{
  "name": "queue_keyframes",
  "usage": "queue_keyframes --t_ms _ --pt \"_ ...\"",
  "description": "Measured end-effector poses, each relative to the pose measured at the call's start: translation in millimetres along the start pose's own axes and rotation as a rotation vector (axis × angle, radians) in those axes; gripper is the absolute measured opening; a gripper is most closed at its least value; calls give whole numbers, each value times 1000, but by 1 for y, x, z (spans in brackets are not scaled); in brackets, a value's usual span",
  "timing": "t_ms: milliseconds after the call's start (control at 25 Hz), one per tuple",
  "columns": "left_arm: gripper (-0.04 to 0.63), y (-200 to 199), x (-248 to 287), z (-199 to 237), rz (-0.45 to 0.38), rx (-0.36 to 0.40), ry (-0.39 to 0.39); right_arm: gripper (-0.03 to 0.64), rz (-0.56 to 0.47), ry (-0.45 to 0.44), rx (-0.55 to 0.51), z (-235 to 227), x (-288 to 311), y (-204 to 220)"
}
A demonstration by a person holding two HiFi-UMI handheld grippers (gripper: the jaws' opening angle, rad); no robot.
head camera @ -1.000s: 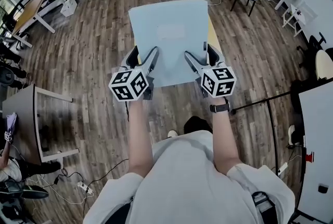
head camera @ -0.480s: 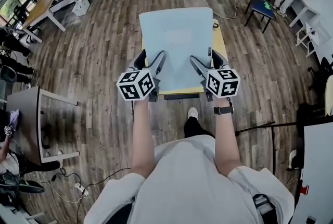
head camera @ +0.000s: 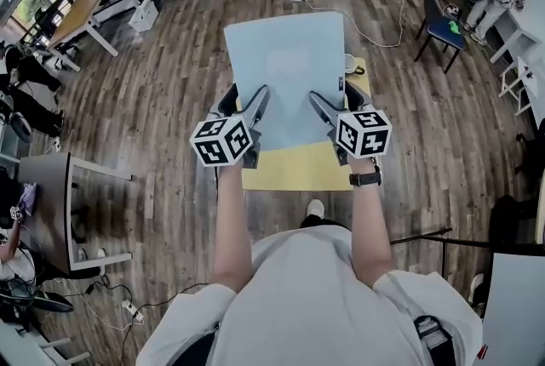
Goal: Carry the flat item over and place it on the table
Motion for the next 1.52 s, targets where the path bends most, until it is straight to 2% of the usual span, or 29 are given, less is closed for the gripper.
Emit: queue_keyframes --t_ms 200,440,640,1200,1520 --pt "308 4 43 4 21 -26 -19 343 28 -9 3 -37 24 -2" --pt "308 15 70 6 67 -44 -52 344 87 -30 33 -63 45 5" --pt "308 17 83 24 113 -46 -58 344 117 -31 81 -66 66 16" --pt "308 59 132 89 214 -198 -44 344 250 19 133 -83 128 53" --pt "308 72 160 122 265 -237 -52 344 300 25 147 -94 168 64"
Point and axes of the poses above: the fingertips, and each gripper's own axes: x forward along the fingers, z to its left, y out of its underside, the point moved 8 cm from there along -x, backward along the fingers, and after that the axes turned 4 degrees about y, right-handed, at the moved point
